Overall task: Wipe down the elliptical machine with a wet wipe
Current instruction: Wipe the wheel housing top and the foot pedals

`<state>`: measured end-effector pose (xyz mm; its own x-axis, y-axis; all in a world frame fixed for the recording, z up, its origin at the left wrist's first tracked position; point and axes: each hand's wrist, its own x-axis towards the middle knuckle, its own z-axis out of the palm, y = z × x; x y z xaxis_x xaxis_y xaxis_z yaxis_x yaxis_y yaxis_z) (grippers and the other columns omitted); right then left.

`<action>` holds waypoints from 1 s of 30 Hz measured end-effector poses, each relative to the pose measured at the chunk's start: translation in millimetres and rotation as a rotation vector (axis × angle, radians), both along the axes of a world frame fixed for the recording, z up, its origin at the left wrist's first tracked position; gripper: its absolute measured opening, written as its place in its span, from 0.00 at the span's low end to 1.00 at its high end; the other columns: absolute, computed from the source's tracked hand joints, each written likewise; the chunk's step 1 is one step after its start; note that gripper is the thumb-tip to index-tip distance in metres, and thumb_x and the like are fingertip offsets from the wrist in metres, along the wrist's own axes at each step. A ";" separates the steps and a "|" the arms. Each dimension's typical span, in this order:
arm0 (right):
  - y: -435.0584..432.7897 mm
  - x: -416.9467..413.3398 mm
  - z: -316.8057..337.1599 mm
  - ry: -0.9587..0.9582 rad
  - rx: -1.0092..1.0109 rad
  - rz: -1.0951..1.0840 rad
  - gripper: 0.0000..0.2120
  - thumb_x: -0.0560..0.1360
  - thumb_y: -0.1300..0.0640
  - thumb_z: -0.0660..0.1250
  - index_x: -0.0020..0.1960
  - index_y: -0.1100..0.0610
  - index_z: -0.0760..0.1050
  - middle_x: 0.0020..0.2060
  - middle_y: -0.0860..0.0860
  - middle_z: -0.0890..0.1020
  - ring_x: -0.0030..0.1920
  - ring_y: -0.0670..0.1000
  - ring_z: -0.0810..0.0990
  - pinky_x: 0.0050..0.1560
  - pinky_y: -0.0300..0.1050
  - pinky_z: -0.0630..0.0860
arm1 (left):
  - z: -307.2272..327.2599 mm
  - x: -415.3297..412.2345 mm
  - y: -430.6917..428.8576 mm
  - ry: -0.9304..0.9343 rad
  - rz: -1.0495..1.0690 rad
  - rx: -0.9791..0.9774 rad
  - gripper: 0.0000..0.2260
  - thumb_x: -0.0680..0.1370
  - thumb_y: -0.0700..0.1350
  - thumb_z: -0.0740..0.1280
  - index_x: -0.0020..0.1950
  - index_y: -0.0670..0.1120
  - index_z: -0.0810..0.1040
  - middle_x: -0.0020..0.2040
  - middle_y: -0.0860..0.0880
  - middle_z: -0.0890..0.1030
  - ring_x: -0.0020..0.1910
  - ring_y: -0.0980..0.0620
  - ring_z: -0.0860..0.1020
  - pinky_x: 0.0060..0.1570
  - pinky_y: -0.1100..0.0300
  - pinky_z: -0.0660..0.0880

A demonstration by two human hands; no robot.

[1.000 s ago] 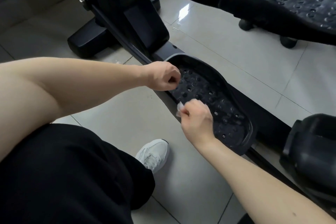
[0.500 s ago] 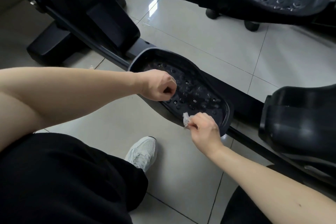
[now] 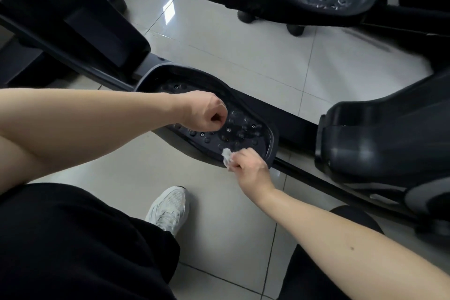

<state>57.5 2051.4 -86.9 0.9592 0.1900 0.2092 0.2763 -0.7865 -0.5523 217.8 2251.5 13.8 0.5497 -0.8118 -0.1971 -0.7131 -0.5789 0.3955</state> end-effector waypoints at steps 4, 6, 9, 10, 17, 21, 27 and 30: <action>-54.2 -6.5 0.8 -0.014 -0.096 0.070 0.12 0.70 0.71 0.75 0.37 0.58 0.76 0.37 0.47 0.78 0.39 0.51 0.72 0.39 0.46 0.74 | -1.6 -2.0 -14.5 0.014 -0.043 0.022 0.06 0.75 0.48 0.63 0.41 0.52 0.80 0.43 0.55 0.81 0.41 0.52 0.78 0.43 0.53 0.79; -72.1 -6.9 2.7 0.015 -0.116 0.114 0.07 0.72 0.67 0.74 0.39 0.58 0.78 0.39 0.47 0.81 0.40 0.53 0.75 0.41 0.47 0.76 | -4.0 -1.7 -18.0 0.015 -0.040 0.035 0.07 0.75 0.49 0.63 0.41 0.52 0.79 0.42 0.55 0.81 0.42 0.51 0.78 0.43 0.52 0.79; -86.4 1.6 10.3 0.079 -0.104 0.190 0.05 0.73 0.65 0.73 0.40 0.57 0.80 0.42 0.46 0.82 0.44 0.52 0.76 0.47 0.45 0.76 | -3.8 1.1 -21.9 0.020 -0.024 0.059 0.06 0.75 0.49 0.63 0.41 0.52 0.79 0.42 0.55 0.82 0.42 0.51 0.78 0.44 0.51 0.79; -88.6 6.3 13.0 0.088 -0.098 0.188 0.06 0.73 0.65 0.73 0.40 0.57 0.80 0.42 0.46 0.82 0.44 0.51 0.77 0.48 0.44 0.76 | -2.8 2.1 -23.0 0.025 -0.019 0.061 0.06 0.75 0.49 0.63 0.41 0.52 0.79 0.42 0.55 0.82 0.42 0.51 0.78 0.44 0.51 0.79; -97.5 31.0 8.0 0.112 -0.080 -0.272 0.06 0.77 0.69 0.69 0.48 0.64 0.85 0.49 0.55 0.82 0.52 0.52 0.72 0.56 0.39 0.69 | -0.5 6.8 -29.3 0.040 0.034 0.127 0.07 0.76 0.48 0.63 0.43 0.51 0.81 0.42 0.53 0.83 0.42 0.51 0.79 0.45 0.50 0.80; -84.8 9.0 5.7 0.117 -0.148 -0.063 0.06 0.74 0.70 0.71 0.45 0.63 0.85 0.44 0.55 0.83 0.48 0.53 0.72 0.55 0.39 0.72 | -0.4 10.2 -34.8 0.041 0.041 0.142 0.07 0.77 0.47 0.64 0.43 0.51 0.80 0.42 0.53 0.83 0.42 0.50 0.79 0.45 0.52 0.79; -83.2 74.2 32.6 0.296 -0.312 -0.166 0.13 0.77 0.71 0.59 0.55 0.66 0.80 0.55 0.55 0.80 0.57 0.57 0.70 0.60 0.46 0.70 | -3.5 13.2 -45.2 0.081 0.045 0.188 0.08 0.78 0.47 0.63 0.49 0.52 0.82 0.47 0.53 0.83 0.45 0.51 0.79 0.49 0.53 0.79; -77.4 79.9 31.5 0.311 -0.444 -0.071 0.21 0.71 0.76 0.60 0.61 0.65 0.77 0.58 0.56 0.76 0.60 0.59 0.68 0.60 0.47 0.72 | -2.9 12.9 -52.7 0.118 0.040 0.203 0.09 0.79 0.47 0.63 0.51 0.52 0.82 0.48 0.54 0.83 0.46 0.52 0.80 0.51 0.53 0.79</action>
<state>137.4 1974.1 -55.4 0.9766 0.1282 -0.1725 0.0907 -0.9735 -0.2097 230.7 2198.8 10.9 0.5444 -0.7271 -0.4183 -0.6438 -0.6818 0.3473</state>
